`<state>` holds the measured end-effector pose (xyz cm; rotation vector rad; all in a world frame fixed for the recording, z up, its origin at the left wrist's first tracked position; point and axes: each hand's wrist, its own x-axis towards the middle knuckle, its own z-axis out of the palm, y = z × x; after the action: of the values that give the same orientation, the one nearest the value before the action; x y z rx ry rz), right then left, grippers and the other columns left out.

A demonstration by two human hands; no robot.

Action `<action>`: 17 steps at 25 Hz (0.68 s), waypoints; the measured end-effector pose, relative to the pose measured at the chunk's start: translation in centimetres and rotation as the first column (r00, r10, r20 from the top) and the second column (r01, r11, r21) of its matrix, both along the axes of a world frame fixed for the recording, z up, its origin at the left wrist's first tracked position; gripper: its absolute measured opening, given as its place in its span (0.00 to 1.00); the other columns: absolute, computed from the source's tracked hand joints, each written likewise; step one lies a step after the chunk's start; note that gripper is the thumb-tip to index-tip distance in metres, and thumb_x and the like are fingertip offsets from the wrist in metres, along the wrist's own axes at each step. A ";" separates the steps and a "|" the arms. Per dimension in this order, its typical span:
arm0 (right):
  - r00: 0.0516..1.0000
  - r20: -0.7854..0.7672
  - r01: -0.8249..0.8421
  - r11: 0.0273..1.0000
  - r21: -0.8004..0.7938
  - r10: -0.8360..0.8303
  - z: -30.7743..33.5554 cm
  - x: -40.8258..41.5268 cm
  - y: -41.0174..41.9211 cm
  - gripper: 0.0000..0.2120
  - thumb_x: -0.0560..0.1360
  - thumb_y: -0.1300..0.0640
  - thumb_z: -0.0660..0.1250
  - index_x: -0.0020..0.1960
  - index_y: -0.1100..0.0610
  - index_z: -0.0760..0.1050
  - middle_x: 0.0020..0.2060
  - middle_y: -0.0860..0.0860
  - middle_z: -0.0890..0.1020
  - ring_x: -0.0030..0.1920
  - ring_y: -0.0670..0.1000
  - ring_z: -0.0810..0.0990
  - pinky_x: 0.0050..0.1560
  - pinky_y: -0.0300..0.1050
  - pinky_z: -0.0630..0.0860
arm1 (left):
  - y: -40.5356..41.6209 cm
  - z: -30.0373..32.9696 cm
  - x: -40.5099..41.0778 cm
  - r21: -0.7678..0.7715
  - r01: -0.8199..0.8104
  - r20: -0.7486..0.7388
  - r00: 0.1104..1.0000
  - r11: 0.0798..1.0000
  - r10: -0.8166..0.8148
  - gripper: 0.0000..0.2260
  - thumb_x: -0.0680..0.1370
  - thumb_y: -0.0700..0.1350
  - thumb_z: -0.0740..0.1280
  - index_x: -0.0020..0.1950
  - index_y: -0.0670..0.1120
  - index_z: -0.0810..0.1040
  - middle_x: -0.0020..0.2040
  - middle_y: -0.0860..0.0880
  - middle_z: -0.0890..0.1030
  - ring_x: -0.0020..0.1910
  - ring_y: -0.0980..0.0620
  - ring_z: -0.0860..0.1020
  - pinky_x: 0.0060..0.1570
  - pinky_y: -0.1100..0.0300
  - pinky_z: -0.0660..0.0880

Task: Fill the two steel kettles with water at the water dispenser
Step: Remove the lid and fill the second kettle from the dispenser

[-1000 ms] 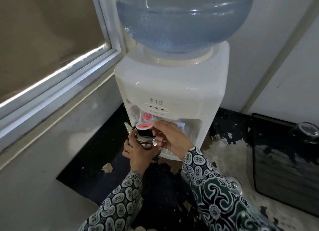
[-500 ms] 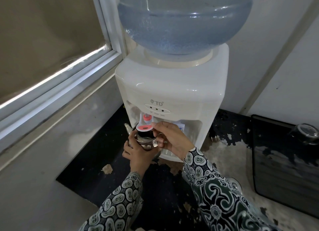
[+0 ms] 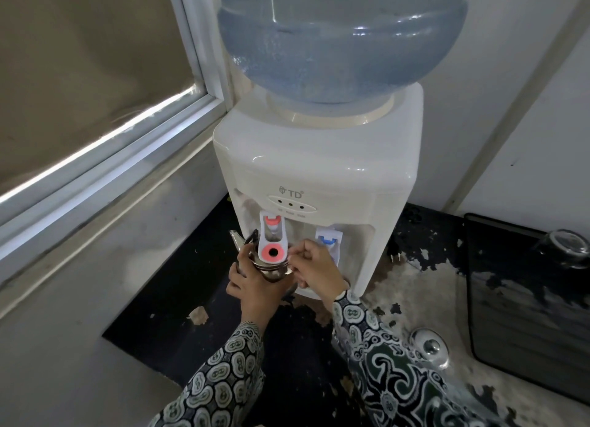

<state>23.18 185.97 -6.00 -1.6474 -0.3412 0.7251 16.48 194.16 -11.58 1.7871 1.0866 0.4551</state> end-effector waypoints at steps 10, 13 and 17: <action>0.984 0.166 0.068 0.997 -0.026 -0.062 -3.2 -0.9 1.1 0.06 0.74 0.64 0.62 0.49 0.56 0.71 0.30 0.49 0.73 0.31 0.45 0.73 0.28 0.28 0.69 | 0.3 -0.8 -0.1 0.002 0.009 0.081 0.997 1.000 -0.009 0.40 0.65 0.44 0.75 0.70 0.55 0.56 0.72 0.40 0.52 0.70 0.37 0.52 0.68 0.44 0.55; 0.988 0.153 0.046 0.997 -0.062 -0.036 -3.0 -0.7 1.4 0.06 0.75 0.63 0.61 0.51 0.56 0.71 0.30 0.50 0.73 0.30 0.45 0.72 0.27 0.28 0.68 | 0.3 -1.0 0.0 0.009 0.010 0.097 0.995 1.000 -0.011 0.40 0.64 0.44 0.76 0.70 0.54 0.57 0.72 0.40 0.53 0.70 0.37 0.55 0.68 0.45 0.55; 0.975 0.220 0.003 0.996 -0.094 0.018 -3.1 -1.1 0.4 0.08 0.75 0.63 0.59 0.53 0.56 0.72 0.33 0.50 0.73 0.33 0.46 0.73 0.32 0.31 0.70 | 0.5 -1.6 -0.7 0.081 0.007 0.144 0.989 0.997 -0.019 0.38 0.61 0.45 0.78 0.65 0.52 0.61 0.68 0.45 0.60 0.68 0.42 0.61 0.69 0.43 0.59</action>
<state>22.07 186.33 -9.13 -1.8219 -0.4777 0.5713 15.79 194.70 -13.21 1.8007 0.9672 0.6184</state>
